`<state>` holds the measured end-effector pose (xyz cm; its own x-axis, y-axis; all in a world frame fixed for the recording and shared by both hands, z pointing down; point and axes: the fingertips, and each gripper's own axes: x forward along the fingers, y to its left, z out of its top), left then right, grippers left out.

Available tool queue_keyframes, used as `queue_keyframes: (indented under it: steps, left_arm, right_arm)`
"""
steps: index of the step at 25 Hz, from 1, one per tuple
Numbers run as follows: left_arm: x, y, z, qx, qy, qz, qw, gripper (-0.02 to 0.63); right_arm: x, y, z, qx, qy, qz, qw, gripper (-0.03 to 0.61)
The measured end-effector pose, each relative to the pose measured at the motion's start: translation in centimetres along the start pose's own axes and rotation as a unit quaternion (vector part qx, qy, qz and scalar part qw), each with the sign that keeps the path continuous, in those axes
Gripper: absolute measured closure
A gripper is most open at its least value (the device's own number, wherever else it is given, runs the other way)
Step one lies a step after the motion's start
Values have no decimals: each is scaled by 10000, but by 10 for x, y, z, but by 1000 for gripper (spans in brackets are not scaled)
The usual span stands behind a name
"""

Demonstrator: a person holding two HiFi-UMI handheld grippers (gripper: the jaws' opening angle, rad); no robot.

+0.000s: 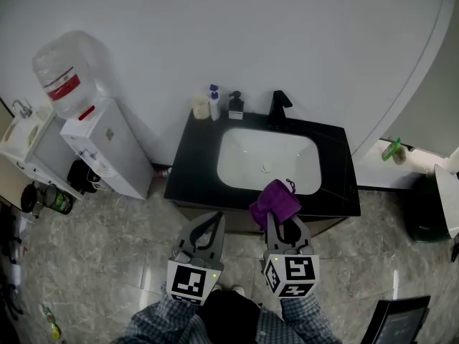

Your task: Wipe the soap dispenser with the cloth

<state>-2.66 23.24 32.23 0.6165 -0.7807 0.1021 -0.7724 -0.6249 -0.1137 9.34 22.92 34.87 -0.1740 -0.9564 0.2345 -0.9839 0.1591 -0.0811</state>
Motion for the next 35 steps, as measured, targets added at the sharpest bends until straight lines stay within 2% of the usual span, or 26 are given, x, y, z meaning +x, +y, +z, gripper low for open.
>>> queue_keyframes:
  steps: [7, 12, 27, 31, 35]
  left_arm:
    - [-5, 12, -3, -15, -26, -137, 9999, 612]
    - [-9, 19, -1, -41, -211, -148, 9997, 612]
    - [-17, 29, -10, -93, -30, -169, 9998, 612]
    - [-15, 34, -3, -79, -246, -128, 9996, 612]
    - [-15, 34, -7, -90, -40, -133, 9999, 612]
  right_arm:
    - [9, 16, 0, -9, -21, -60, 10000, 502]
    - [11, 23, 2, -42, -22, -55, 10000, 502]
    - [12, 35, 2, -77, 4, -95, 9999, 502]
    - [15, 36, 2, -71, 35, -73, 9999, 502]
    - [16, 37, 4, -78, 41, -52, 9999, 502]
